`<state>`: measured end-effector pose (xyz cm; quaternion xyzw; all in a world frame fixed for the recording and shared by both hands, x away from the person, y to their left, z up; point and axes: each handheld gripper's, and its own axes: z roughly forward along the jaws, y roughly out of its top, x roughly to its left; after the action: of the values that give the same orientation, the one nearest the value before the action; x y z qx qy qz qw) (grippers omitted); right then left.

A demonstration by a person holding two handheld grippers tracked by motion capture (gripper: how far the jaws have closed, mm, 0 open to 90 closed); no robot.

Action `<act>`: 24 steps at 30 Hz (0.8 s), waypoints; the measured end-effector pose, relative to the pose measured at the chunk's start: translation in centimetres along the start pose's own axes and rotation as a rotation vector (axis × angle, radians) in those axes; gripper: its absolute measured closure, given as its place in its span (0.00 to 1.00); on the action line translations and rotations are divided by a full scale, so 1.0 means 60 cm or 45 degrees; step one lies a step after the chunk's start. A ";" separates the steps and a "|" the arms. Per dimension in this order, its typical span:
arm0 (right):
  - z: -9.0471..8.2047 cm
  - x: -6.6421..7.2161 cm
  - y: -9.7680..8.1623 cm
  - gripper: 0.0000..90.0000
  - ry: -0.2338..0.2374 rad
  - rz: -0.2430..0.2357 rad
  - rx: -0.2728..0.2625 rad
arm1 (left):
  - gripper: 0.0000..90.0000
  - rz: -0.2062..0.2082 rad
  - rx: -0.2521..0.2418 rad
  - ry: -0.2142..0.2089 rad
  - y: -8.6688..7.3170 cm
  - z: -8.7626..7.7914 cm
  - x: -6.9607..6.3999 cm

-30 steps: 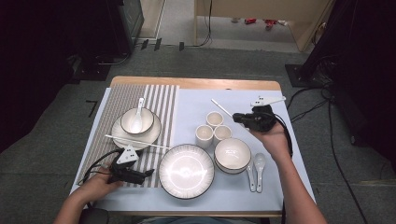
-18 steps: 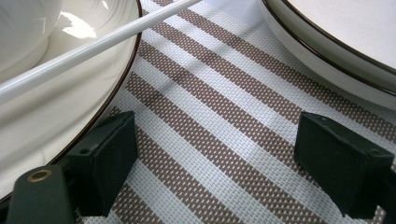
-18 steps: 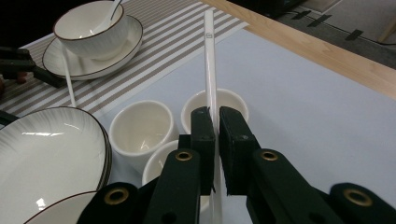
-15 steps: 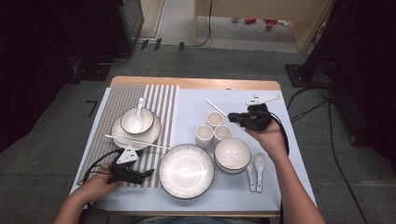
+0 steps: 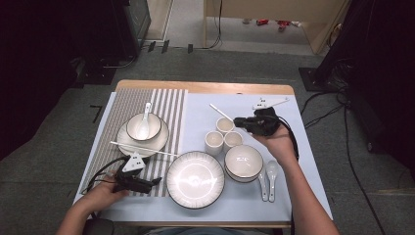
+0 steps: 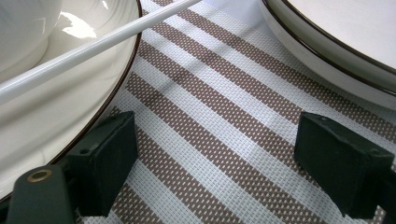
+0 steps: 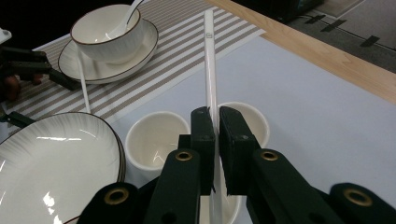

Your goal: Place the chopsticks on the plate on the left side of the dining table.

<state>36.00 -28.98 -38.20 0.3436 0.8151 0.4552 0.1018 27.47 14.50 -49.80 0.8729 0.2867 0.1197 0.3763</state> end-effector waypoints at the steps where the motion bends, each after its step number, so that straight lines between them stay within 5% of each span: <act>1: 0.001 0.001 0.001 0.95 0.003 -0.002 0.002 | 0.15 0.000 0.000 0.000 0.000 0.000 0.000; 24: 0.024 0.018 0.019 0.95 0.049 -0.043 0.016 | 0.15 0.000 0.000 0.000 0.000 0.000 0.000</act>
<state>36.42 -26.89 -37.94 0.3214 0.8254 0.4550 0.0916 27.47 14.50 -49.80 0.8728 0.2868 0.1196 0.3764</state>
